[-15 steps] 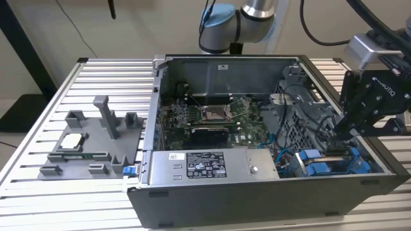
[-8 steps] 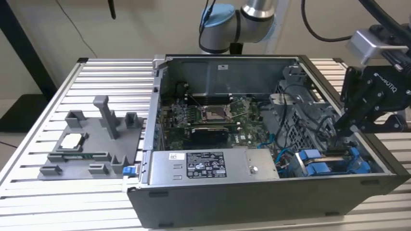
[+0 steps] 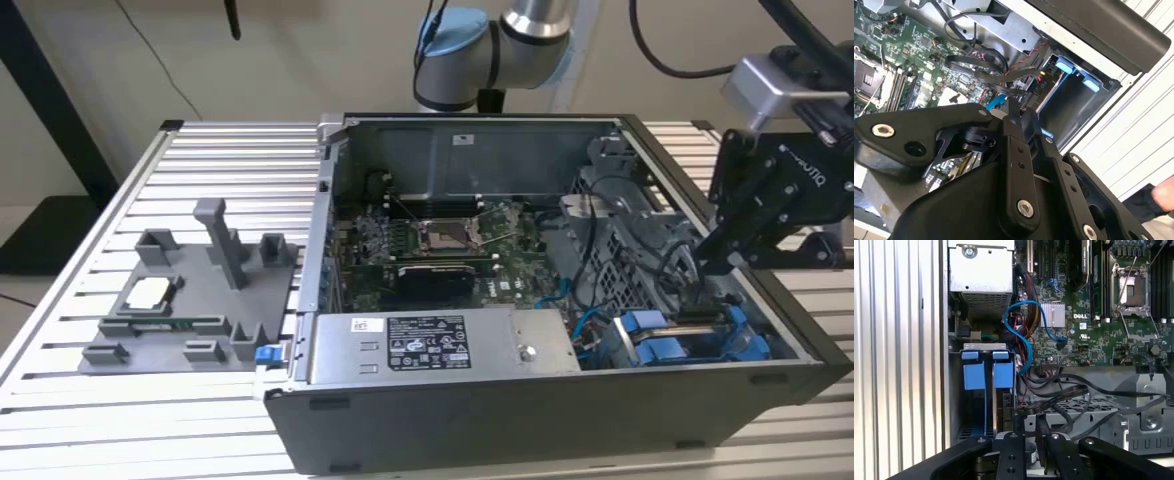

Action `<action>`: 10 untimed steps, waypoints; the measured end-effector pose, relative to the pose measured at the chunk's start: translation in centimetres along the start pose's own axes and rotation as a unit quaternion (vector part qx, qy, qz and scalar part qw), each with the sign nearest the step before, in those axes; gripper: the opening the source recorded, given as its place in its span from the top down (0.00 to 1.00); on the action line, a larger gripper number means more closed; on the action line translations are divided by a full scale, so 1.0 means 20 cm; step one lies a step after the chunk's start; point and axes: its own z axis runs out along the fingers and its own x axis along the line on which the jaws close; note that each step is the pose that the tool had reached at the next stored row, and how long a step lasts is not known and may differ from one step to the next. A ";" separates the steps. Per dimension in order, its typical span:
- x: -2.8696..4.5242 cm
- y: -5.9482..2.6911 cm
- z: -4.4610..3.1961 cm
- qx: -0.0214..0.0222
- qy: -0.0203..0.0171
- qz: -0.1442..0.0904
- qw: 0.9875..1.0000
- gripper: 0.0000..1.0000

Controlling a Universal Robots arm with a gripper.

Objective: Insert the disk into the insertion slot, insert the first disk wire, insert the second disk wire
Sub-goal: 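Insert the second disk wire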

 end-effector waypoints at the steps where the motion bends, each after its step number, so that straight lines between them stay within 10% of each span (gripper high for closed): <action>1: -0.001 0.000 -0.001 0.001 0.001 0.000 1.000 0.76; 6: -0.001 0.000 -0.003 0.009 0.026 0.002 1.000 0.76; 10: -0.006 0.002 -0.044 0.009 0.027 0.002 1.000 0.76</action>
